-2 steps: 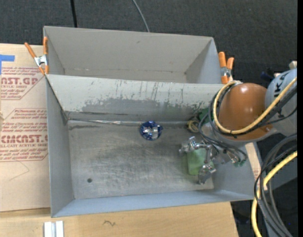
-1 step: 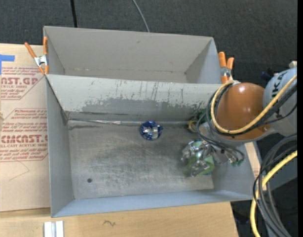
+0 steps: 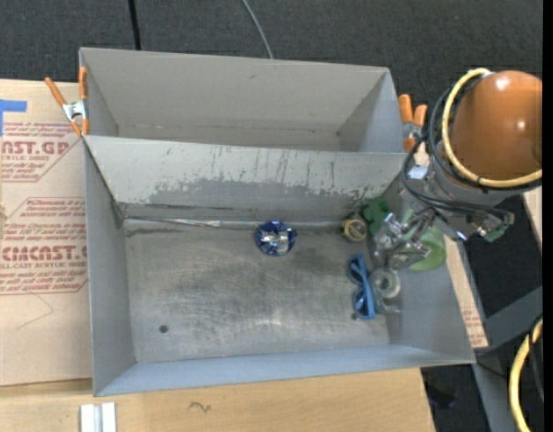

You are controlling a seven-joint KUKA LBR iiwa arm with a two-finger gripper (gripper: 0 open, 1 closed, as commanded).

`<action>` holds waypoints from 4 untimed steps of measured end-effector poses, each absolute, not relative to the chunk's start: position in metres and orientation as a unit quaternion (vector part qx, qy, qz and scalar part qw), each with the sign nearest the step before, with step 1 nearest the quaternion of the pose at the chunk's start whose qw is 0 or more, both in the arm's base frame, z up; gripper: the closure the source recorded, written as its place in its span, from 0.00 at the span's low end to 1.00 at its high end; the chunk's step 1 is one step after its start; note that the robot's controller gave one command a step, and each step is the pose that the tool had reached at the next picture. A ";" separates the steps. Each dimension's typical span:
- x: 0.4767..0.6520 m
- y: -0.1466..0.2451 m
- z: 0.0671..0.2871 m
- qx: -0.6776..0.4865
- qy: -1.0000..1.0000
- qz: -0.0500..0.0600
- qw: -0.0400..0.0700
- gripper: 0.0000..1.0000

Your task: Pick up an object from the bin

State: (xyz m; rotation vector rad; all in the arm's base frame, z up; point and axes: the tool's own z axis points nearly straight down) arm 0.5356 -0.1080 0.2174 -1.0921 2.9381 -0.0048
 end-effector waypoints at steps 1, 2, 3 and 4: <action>0.536 -0.143 0.117 -0.297 0.955 0.009 -0.003 1.00; 0.538 -0.149 0.121 -0.296 0.955 0.001 0.001 0.00; 0.561 -0.123 0.074 -0.498 0.867 0.006 0.003 0.00; 0.563 -0.129 0.076 -0.498 0.867 0.000 0.005 1.00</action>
Offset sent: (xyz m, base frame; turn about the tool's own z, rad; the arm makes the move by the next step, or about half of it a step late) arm 0.0019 -0.0435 -0.0951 0.1112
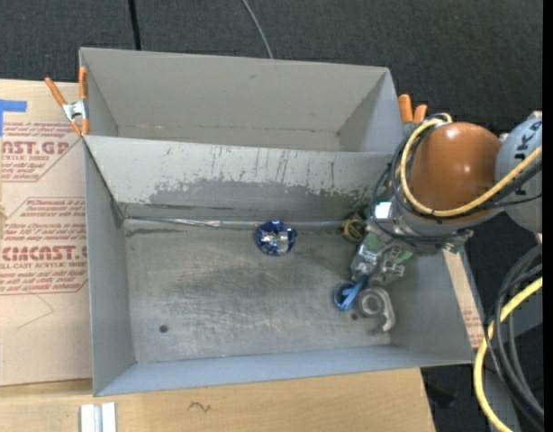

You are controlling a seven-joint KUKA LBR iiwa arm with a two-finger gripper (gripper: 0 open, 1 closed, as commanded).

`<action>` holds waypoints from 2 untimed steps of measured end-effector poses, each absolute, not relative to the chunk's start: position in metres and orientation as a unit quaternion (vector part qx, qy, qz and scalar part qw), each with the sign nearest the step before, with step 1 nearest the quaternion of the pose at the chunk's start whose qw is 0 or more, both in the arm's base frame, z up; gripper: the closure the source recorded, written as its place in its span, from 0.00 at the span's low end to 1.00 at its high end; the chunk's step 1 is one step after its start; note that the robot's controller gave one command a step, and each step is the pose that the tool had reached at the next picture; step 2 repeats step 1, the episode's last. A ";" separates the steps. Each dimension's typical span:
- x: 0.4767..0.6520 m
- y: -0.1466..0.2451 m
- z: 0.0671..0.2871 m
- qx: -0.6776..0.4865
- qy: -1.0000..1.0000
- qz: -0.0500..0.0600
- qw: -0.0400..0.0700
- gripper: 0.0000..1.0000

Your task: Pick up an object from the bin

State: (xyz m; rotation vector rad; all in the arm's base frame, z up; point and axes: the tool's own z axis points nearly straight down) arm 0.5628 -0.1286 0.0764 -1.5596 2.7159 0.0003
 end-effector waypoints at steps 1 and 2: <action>0.559 -0.125 0.214 -0.616 0.788 -0.002 0.003 1.00; 0.559 -0.125 0.214 -0.616 0.788 -0.002 0.003 1.00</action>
Offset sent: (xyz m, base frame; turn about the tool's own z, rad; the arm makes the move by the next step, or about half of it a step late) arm -0.0050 0.0016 0.1347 -0.2850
